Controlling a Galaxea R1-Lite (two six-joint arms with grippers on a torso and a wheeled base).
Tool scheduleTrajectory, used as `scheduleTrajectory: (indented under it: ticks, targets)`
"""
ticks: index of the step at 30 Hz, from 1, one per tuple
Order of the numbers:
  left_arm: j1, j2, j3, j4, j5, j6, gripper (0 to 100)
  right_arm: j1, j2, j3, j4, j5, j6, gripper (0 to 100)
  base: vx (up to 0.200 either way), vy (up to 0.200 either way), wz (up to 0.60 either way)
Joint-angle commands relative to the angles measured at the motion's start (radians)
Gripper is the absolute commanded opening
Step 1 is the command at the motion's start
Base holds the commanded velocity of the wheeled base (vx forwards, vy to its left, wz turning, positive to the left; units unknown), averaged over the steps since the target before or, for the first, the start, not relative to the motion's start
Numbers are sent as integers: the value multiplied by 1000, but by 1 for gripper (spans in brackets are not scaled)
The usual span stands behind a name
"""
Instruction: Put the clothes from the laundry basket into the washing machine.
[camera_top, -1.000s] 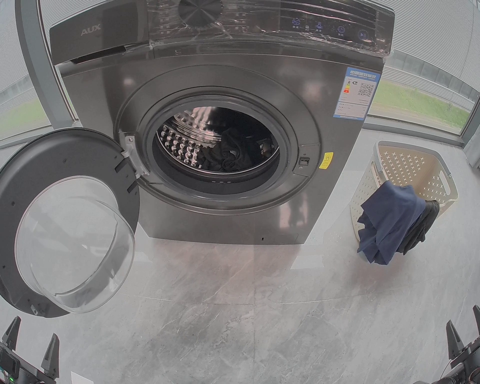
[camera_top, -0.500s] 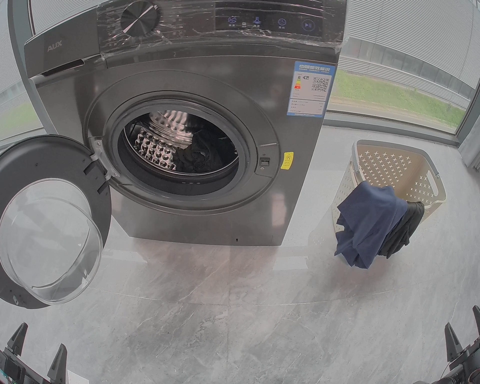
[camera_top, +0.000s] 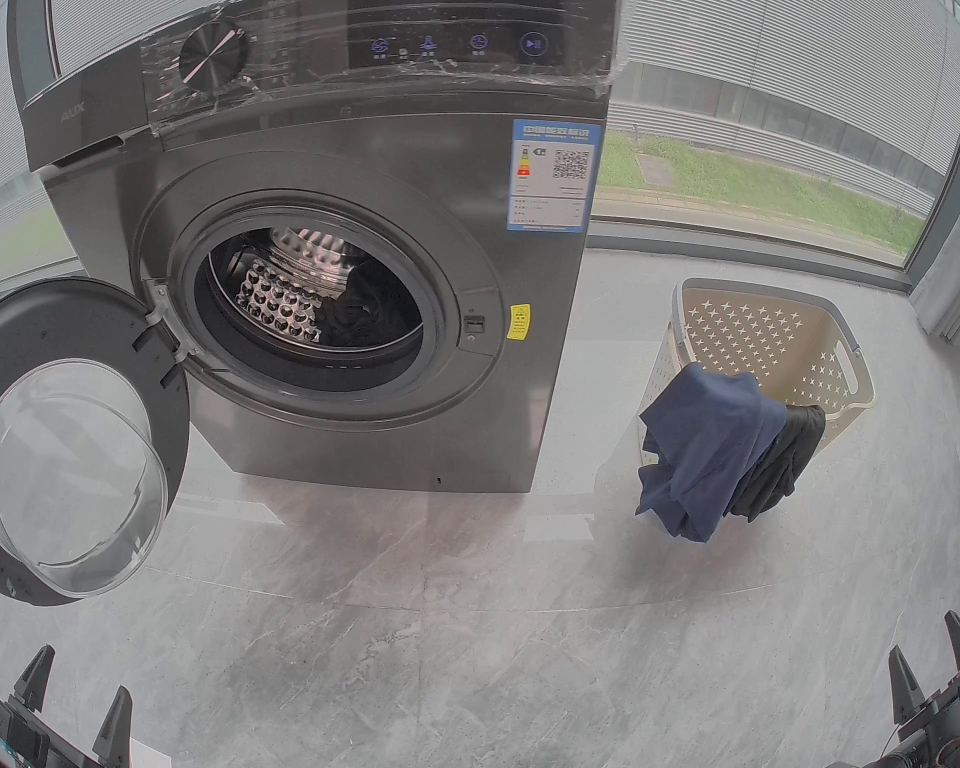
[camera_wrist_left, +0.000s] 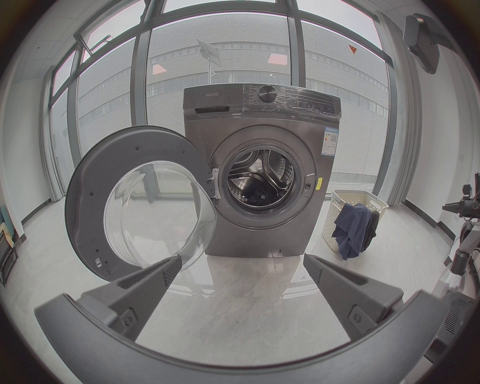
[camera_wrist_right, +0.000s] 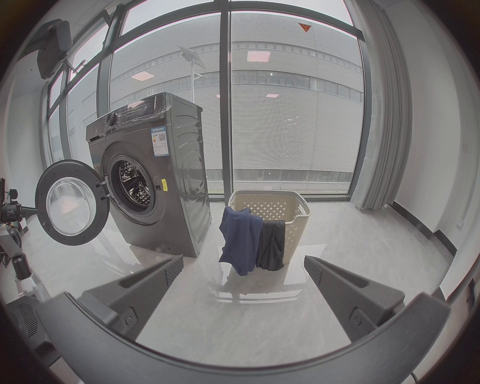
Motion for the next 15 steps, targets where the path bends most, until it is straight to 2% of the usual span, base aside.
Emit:
scheduleTrajectory:
  ticks: [1, 7, 13, 15]
  targets:
    - [-1, -8, 16, 0, -1, -1, 100, 0, -6, 18, 1, 0, 0, 100, 0, -200, 0]
    - [-1, -8, 16, 0, 1, -5, 100, -1, -6, 18, 1, 0, 3, 100, 0, 0, -600]
    - [-1, -8, 16, 0, 2, -14, 100, 0, -6, 18, 1, 0, 2, 100, 0, 0, 0]
    - [-1, -8, 16, 0, 1, -14, 100, 0, -7, 18, 1, 0, 2, 100, 0, -200, 0]
